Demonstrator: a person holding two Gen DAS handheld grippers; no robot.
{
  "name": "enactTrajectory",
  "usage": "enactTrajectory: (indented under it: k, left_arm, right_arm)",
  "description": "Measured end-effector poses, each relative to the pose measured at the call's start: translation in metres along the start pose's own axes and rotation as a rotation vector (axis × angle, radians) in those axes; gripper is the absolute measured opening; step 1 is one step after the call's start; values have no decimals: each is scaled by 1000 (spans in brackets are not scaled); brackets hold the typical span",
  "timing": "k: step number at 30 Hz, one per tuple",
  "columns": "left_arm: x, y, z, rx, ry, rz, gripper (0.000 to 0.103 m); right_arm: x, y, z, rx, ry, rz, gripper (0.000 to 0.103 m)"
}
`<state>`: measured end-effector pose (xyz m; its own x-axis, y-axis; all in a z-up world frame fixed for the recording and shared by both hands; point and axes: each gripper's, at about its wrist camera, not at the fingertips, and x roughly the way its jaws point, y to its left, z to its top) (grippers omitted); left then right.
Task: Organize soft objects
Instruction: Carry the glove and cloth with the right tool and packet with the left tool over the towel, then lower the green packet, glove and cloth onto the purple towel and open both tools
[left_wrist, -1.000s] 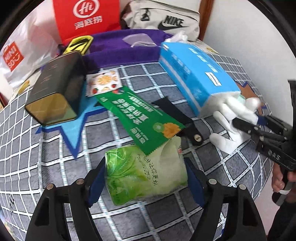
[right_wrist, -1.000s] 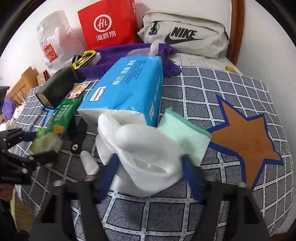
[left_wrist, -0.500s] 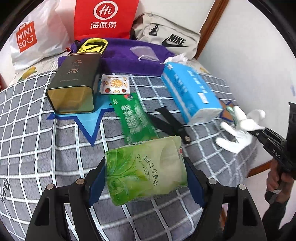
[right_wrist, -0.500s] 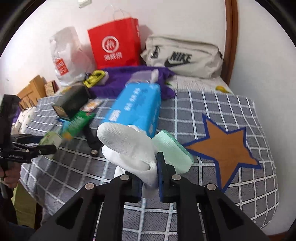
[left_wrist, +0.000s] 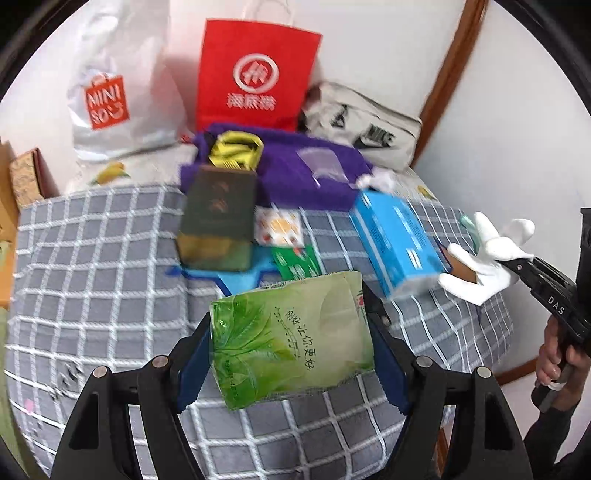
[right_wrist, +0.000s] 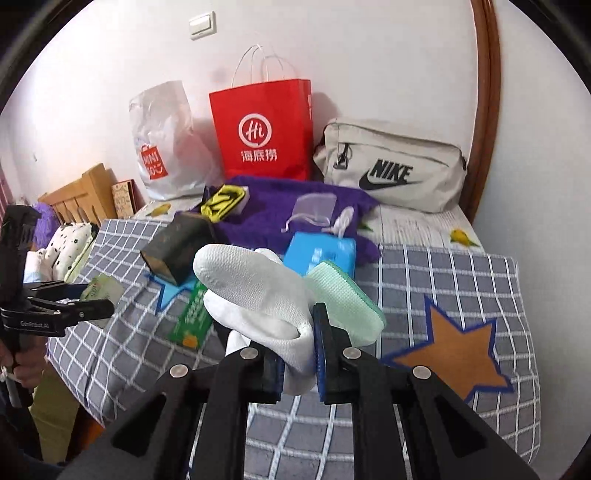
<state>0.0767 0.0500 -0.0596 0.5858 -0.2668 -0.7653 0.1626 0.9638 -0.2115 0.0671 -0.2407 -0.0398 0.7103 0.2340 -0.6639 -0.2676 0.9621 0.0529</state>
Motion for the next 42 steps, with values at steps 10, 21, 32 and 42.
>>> enactTrajectory:
  k: [10,21,32,42]
  left_arm:
    - [2,12,57,-5,-48,65,76]
    - [31,13,131,9,-92,137,76]
    - [75,23,196,-10,-92,153,76]
    - [145,19,239,-12,-29,114,76]
  right_arm:
    - [27,2,60,-4,-29,30,13]
    - [72,-5,119,-27,-54,23,13]
    - [128,-13,170,-54,-58,1,13]
    - [197,-28,201,-69,-6,0,13]
